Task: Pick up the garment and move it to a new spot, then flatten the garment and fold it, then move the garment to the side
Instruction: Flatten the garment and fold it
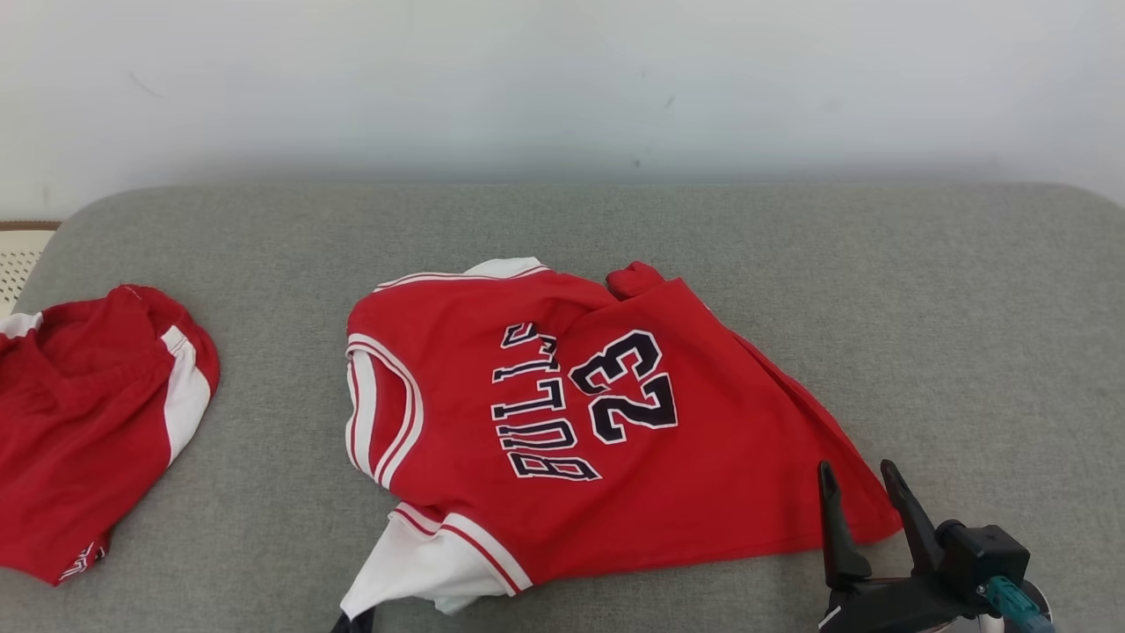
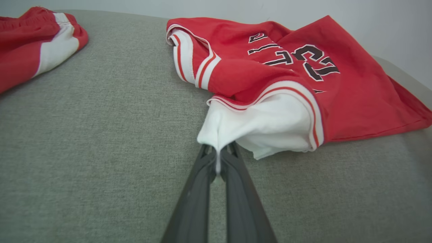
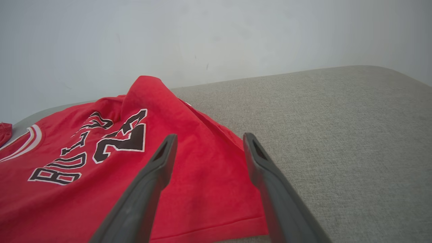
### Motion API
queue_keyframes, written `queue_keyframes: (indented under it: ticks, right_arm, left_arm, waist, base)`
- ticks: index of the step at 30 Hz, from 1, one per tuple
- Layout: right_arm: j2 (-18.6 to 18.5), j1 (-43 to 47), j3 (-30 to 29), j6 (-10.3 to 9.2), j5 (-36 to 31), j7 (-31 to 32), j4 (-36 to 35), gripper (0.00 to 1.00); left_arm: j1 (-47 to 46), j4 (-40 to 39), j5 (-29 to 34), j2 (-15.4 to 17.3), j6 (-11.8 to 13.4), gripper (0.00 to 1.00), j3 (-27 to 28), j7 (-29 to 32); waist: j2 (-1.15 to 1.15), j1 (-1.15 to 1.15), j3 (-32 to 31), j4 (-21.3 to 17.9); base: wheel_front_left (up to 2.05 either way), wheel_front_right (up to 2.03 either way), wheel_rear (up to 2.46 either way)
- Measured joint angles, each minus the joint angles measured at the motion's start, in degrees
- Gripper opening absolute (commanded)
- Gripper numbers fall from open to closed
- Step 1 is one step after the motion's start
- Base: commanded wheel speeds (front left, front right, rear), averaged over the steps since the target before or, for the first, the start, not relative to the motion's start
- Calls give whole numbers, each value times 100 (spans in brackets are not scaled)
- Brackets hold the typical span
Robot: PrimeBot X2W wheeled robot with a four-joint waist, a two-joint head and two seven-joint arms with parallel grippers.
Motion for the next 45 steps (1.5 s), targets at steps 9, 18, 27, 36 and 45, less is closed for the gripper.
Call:
queue_keyframes:
  ticks: [9,18,27,36,45]
  right_arm:
    - [-8,14,-26,0,2,4,16,100]
    - [-16,41,-70,0,13,26,23,100]
    - [-11,40,-46,0,34,24,27,100]
    - [-68,33,-30,0,-16,-1,-60,100]
    - [-134,164,-157,0,-204,-20,-303,100]
  left_arm:
    - [441,-622,-120,26,-83,0,-253,738]
    - [484,-878,-436,86,-236,100,-271,681]
    - [480,-1133,-278,167,20,100,-48,33]
    - [417,-987,56,137,533,100,266,-675]
    - [190,-656,56,34,726,100,453,-787]
  waist:
    - [0,0,-62,151]
    - [0,0,-45,308]
    - [0,0,-91,396]
    - [0,0,-165,224]
    - [0,0,-251,-23]
  base:
    - [0,0,0]
    - [0,0,0]
    - [0,0,0]
    - [0,0,0]
    - [0,0,0]
